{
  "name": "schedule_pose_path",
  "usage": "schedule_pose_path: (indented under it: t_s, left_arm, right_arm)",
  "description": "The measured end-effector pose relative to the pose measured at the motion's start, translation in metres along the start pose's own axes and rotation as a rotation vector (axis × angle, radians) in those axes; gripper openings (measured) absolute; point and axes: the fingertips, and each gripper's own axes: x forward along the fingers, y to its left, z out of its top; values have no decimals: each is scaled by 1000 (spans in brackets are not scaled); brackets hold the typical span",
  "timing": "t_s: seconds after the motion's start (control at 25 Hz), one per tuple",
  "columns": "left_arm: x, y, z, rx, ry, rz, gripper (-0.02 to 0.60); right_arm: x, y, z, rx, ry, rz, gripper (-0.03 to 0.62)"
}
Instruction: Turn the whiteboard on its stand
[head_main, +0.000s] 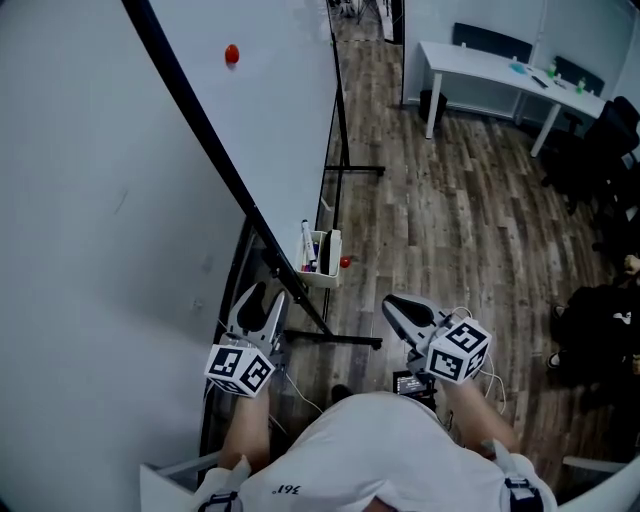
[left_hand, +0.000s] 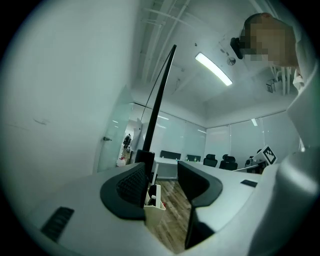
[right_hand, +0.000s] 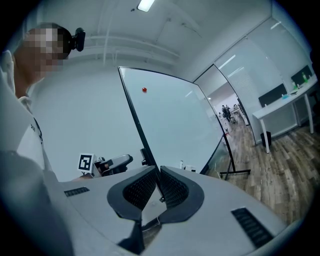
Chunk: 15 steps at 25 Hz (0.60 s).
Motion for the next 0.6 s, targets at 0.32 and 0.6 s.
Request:
schedule_pose_path:
  t_s: [0.32,0.6]
  left_arm:
    - [28,19,11,55,-6,11,238]
    - [51,18,22,105,-10,4,245]
  right_arm:
    - [-3,-6,-4,-3,-19,-51,31]
    - [-10,-8,-2,-5,-24,-80,31]
